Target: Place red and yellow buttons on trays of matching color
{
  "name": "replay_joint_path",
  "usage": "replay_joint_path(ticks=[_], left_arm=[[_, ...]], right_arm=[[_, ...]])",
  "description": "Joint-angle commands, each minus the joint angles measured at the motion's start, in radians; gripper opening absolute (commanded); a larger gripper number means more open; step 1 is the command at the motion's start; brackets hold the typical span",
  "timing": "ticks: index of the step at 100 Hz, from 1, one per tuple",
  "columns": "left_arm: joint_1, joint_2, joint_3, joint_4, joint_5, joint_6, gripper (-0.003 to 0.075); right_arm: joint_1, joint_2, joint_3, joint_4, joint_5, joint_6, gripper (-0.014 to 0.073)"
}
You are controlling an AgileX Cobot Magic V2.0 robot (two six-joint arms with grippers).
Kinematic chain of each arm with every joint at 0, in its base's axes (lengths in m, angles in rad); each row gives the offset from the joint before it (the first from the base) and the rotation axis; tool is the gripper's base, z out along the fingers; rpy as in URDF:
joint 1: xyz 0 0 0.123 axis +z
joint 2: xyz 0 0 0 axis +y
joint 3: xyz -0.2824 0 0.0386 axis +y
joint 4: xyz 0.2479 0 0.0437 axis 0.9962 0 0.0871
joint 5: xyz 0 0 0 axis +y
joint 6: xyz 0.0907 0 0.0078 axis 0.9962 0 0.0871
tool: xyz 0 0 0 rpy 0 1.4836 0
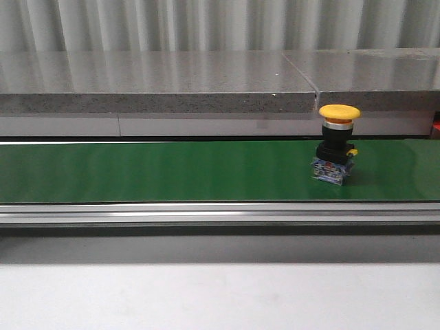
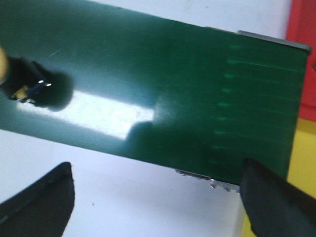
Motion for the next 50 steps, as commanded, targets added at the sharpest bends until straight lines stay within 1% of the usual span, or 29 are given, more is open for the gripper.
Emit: replay_joint_path(ticks=[1,27,39,50], left_arm=[[-0.008,0.009,-0.025,-0.019,-0.074,0.002,-0.002],[-0.008,0.009,-0.025,-0.019,-0.074,0.002,-0.002],[-0.008,0.009,-0.025,-0.019,-0.074,0.002,-0.002],[-0.008,0.009,-0.025,-0.019,-0.074,0.002,-0.002]], right_arm=[[0.043,-0.012,-0.023,0.009,-0.03,-0.014,0.0664],[0.159,0.056,-0.023,0.01,-0.042,-0.014,0.0664],[0.192,0.106,-0.023,0.012,-0.07,-0.014,0.0664],[0.199,0.149,-0.023,0.012,-0.118,-0.014,0.0664]])
